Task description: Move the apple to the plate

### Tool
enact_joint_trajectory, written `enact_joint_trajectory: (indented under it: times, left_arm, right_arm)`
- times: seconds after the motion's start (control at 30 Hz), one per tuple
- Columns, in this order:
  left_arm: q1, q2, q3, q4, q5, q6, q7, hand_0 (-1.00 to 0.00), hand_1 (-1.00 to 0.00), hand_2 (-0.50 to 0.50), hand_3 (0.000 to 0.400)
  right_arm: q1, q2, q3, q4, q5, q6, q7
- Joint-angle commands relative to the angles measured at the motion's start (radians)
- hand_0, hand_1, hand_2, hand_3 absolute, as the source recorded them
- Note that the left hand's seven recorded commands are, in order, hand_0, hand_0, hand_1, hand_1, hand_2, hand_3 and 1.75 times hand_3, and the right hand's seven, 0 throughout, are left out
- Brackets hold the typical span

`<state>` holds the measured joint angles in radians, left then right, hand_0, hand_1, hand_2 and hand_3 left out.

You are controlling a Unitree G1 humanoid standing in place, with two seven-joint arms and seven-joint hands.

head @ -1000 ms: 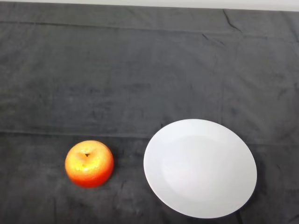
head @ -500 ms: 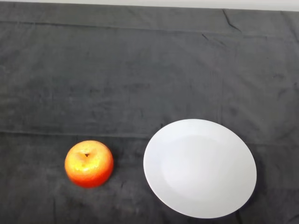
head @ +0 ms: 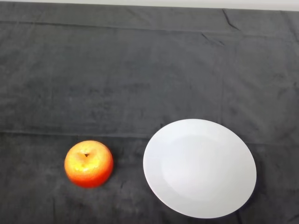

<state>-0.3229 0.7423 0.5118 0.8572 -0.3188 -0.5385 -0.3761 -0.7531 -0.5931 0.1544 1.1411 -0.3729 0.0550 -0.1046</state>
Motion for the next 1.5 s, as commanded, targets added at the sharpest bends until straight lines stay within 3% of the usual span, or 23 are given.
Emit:
enact_joint_trajectory:
  times: [0.03,0.13,0.27,0.43,0.87,1.5]
  left_arm:
    - [0.041,0.021,-0.032,-0.054,0.027,0.019,-0.018,0.0,0.0,0.0,0.0]
    - [0.049,0.031,-0.042,-0.063,0.031,0.03,-0.039,0.0,0.0,0.0,0.0]
    - [0.025,-0.039,-0.111,-0.051,0.107,0.003,0.011,0.0,0.0,0.0,0.0]
    - [-0.006,-0.093,-0.195,-0.13,0.17,0.083,0.052,0.0,0.0,0.0,0.0]
    - [-0.005,-0.091,-0.265,-0.211,0.161,0.186,-0.062,0.0,0.0,0.0,0.0]
    - [-0.021,-0.128,-0.367,-0.309,0.18,0.326,-0.141,0.0,0.0,0.0,0.0]
  right_arm:
    - [0.03,-0.014,-0.0056,0.017,0.0077,-0.002,0.0025]
    - [0.03,-0.014,-0.0057,0.016,0.0078,-0.002,0.0026]
    - [0.031,-0.014,-0.0058,0.015,0.008,-0.001,0.0028]
    - [0.033,-0.014,-0.0061,0.011,0.0084,0.0,0.0031]
    - [0.037,-0.015,-0.0073,0.002,0.0097,0.004,0.0044]
    - [0.042,-0.015,-0.0087,-0.008,0.0107,0.009,0.0061]
